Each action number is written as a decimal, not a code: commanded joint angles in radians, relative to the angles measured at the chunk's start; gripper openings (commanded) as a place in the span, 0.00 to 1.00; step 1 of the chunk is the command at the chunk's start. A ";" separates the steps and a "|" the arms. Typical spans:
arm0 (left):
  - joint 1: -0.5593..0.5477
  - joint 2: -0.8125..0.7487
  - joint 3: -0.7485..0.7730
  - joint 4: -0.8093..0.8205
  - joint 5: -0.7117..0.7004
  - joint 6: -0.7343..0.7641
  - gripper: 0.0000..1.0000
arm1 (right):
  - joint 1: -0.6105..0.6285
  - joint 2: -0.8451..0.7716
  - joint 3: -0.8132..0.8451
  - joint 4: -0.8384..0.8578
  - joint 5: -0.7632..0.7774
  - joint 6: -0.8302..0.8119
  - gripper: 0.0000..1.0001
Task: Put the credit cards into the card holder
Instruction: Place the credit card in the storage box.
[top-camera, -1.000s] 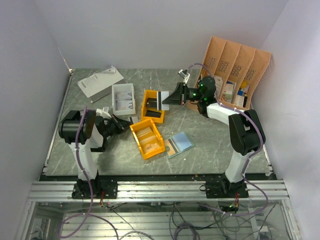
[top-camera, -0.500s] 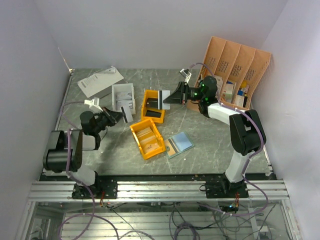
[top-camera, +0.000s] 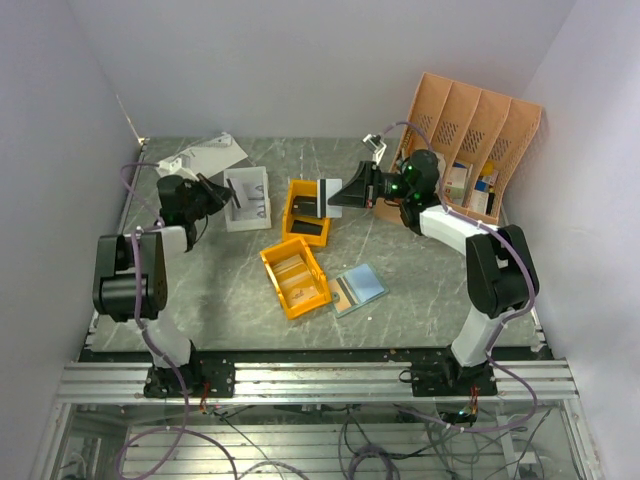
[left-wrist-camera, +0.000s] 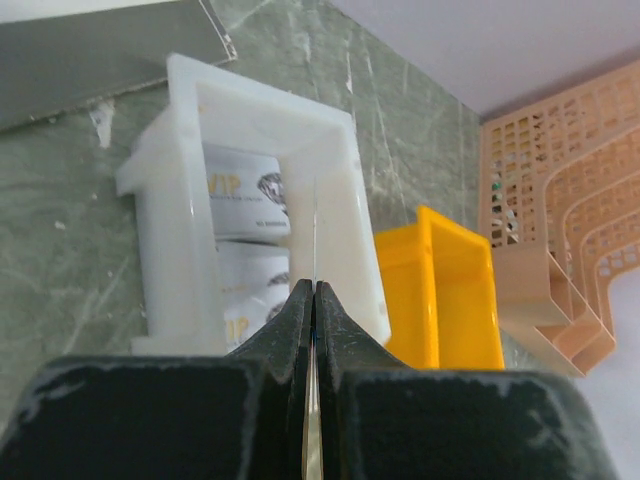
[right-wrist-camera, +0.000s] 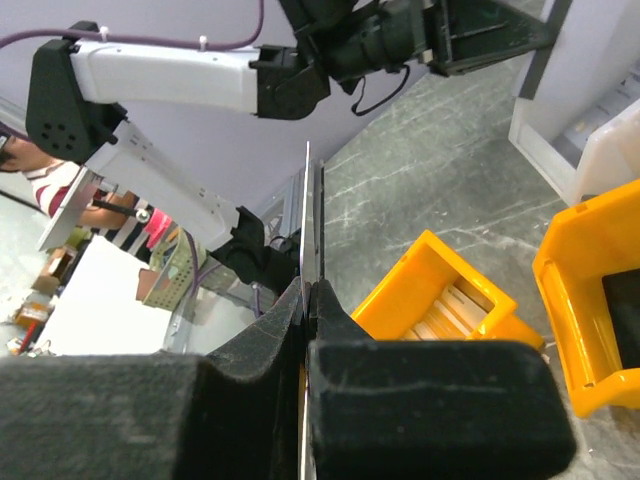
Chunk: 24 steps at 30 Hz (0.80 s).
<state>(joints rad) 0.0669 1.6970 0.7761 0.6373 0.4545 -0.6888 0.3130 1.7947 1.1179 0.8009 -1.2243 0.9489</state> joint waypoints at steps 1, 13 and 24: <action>-0.010 0.074 0.122 -0.122 -0.051 0.056 0.08 | -0.010 -0.033 -0.012 -0.023 -0.010 -0.038 0.00; -0.148 0.117 0.411 -0.565 -0.363 0.232 0.39 | -0.018 -0.065 0.003 -0.137 -0.017 -0.126 0.00; -0.150 -0.272 0.360 -0.620 -0.527 0.259 0.50 | -0.018 -0.155 0.125 -0.844 0.054 -0.813 0.00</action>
<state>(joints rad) -0.0849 1.6070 1.1995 -0.0265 -0.0051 -0.4507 0.3012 1.6928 1.1652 0.3508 -1.2133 0.5388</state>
